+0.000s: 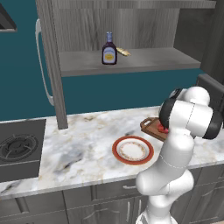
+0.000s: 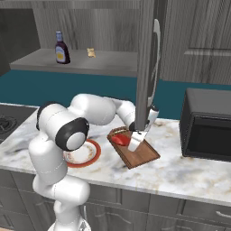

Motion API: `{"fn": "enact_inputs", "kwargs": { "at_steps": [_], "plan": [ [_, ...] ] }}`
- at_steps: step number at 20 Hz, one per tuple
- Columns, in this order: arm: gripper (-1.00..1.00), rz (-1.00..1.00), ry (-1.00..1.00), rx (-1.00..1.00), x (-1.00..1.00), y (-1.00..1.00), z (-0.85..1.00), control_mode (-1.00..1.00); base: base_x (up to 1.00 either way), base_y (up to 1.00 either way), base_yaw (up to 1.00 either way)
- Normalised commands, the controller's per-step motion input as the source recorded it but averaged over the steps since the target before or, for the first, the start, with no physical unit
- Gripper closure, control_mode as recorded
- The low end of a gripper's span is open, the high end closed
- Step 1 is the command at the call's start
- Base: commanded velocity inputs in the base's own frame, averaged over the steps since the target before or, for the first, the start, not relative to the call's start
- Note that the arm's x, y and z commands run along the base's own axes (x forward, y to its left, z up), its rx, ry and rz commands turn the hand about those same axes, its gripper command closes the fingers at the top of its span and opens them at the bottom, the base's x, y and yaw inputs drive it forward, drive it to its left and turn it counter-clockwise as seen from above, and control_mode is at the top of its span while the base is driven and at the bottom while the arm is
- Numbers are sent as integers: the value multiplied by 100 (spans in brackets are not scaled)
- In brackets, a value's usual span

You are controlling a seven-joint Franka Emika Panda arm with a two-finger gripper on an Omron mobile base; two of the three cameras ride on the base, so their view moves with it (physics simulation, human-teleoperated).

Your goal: Pick the steak from the plate and place it on the cutting board. Then pick the condiment bottle from the cabinet and place it next to the cutting board.

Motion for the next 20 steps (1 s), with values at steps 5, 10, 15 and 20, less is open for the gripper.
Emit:
{"fn": "enact_inputs", "kwargs": {
  "at_steps": [5, 10, 15, 20],
  "plan": [
    [100, 0, -2, 1, 10, 0, -20, -100, 0, 0, 0],
    [100, 0, -3, 0, 14, -1, -25, -100, 0, 0, 0],
    [100, 0, -4, 0, 12, -3, -28, -100, 0, 0, 0],
    [100, 0, -4, 0, 11, -4, -28, -100, 0, 0, 0]
  ]
}}
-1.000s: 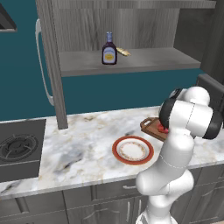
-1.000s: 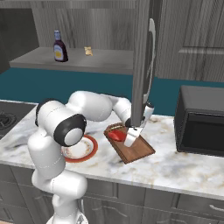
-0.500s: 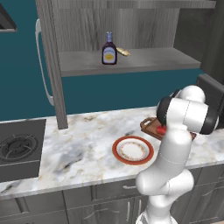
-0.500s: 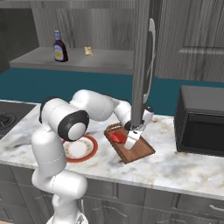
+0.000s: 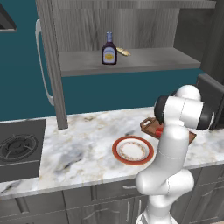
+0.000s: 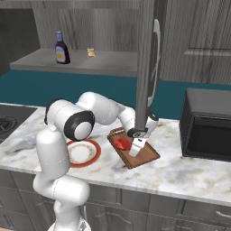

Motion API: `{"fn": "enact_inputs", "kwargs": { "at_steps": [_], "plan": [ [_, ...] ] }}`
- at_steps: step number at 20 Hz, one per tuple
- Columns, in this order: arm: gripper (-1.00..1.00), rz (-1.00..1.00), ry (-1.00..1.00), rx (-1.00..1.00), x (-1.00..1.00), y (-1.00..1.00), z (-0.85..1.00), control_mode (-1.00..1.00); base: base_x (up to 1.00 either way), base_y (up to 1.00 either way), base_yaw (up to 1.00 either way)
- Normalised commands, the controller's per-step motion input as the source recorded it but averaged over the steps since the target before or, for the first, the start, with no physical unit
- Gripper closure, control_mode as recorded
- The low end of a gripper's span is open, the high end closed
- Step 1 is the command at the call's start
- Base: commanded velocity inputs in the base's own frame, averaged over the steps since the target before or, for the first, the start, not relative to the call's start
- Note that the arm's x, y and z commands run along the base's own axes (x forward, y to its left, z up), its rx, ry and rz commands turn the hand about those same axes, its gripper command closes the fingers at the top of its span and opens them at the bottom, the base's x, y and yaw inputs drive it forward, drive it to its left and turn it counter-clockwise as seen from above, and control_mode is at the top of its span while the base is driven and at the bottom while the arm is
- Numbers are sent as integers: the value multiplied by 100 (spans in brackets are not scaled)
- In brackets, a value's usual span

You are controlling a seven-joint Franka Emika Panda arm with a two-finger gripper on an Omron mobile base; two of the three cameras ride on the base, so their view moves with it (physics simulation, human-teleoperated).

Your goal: Pick the steak from the plate and place it on the cutting board. Then pick the condiment bottle from the cabinet and place it next to the cutting board.

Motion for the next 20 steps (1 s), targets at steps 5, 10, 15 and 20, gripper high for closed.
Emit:
{"fn": "enact_inputs", "kwargs": {
  "at_steps": [5, 10, 15, 20],
  "plan": [
    [-100, 0, -4, 0, 12, -3, -25, -100, 0, 0, 0],
    [-100, 0, -1, 7, 20, -25, -12, -100, 0, 0, 0],
    [-100, 0, -10, 9, 1, -20, 11, -100, 0, 0, 0],
    [-100, 0, -1, 3, 0, -3, 26, -100, 0, 0, 0]
  ]
}}
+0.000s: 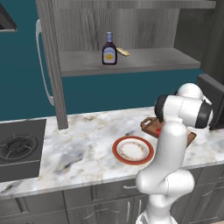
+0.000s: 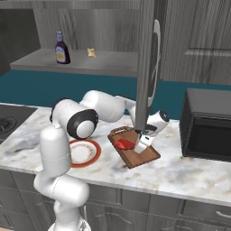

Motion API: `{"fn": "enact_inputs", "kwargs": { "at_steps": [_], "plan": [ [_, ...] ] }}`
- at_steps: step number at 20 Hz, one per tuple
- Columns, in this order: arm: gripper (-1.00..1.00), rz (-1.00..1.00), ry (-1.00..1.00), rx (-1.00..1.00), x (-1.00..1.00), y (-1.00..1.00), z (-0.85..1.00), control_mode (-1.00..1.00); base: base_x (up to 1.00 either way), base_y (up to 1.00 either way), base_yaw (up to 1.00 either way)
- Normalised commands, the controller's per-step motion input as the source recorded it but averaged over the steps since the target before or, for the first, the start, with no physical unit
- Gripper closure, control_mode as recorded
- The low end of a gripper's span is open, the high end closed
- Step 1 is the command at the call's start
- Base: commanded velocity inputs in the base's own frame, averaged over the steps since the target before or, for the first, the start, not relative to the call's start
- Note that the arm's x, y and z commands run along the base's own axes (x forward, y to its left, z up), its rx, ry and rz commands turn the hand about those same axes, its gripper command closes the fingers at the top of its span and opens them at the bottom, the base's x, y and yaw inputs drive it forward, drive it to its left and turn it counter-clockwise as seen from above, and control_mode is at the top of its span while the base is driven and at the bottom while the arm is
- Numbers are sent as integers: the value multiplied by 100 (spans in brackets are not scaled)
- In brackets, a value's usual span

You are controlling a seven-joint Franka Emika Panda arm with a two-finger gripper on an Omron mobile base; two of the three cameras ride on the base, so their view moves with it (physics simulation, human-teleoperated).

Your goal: Pick the steak from the plate and place it on the cutting board. Then pick the condiment bottle from the cabinet and place it next to the cutting board.

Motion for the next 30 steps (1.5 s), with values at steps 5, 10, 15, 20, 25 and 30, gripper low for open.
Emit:
{"fn": "enact_inputs", "kwargs": {
  "at_steps": [5, 10, 15, 20, 25, 30],
  "plan": [
    [-100, 0, 0, 0, 0, 12, 40, -100, 0, 0, 0],
    [-100, 0, 0, -2, 0, 35, 47, -100, 0, 0, 0],
    [-100, 0, 0, -7, 0, 41, 39, -100, 0, 0, 0],
    [-100, 0, 2, -8, 0, 55, 11, -100, 0, 0, 0],
    [-100, 2, 0, -7, -4, 58, 19, -100, 0, 0, 0],
    [-100, 4, -2, -4, -15, 49, 25, -100, 0, 0, 0]
  ]
}}
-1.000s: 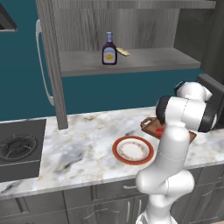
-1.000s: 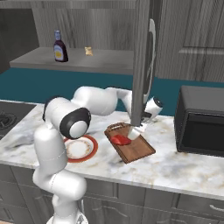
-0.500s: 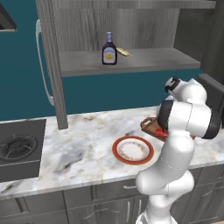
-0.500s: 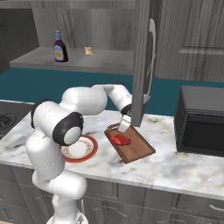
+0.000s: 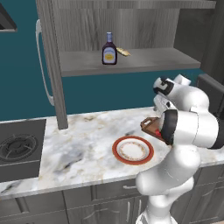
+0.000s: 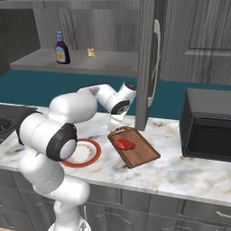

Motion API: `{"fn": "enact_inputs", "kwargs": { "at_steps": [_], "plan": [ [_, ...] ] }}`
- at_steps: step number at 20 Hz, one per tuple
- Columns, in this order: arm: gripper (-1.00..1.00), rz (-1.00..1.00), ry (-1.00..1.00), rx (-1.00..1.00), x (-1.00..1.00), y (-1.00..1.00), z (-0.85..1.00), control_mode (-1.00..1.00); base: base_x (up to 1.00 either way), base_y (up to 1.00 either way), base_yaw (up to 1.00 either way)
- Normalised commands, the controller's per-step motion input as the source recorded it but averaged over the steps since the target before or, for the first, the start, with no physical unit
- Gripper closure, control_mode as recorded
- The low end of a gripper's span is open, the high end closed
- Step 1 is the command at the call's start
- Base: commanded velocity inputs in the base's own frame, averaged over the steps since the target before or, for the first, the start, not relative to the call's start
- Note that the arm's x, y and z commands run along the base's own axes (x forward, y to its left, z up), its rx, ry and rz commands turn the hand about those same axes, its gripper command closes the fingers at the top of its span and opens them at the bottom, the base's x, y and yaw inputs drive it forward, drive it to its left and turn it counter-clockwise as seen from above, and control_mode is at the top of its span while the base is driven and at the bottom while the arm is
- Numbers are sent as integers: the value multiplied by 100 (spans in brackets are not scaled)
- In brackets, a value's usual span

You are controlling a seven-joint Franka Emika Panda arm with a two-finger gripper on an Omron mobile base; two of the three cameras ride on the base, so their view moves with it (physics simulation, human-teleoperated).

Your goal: Pick the steak from the plate and place it on the cutting board. Then pick the condiment bottle from the cabinet and place it next to the cutting board.

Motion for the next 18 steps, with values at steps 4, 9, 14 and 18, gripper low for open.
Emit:
{"fn": "enact_inputs", "kwargs": {
  "at_steps": [4, 9, 14, 18],
  "plan": [
    [-100, 4, -15, 0, -40, 20, 10, -100, 0, 0, 0],
    [-100, 4, -23, 0, -56, 15, 4, -100, 0, 0, 0],
    [-100, 7, -24, 0, -59, 36, 14, -100, 0, 0, 0],
    [-100, 10, -20, -1, -53, 52, 33, -100, 0, 0, 0]
  ]
}}
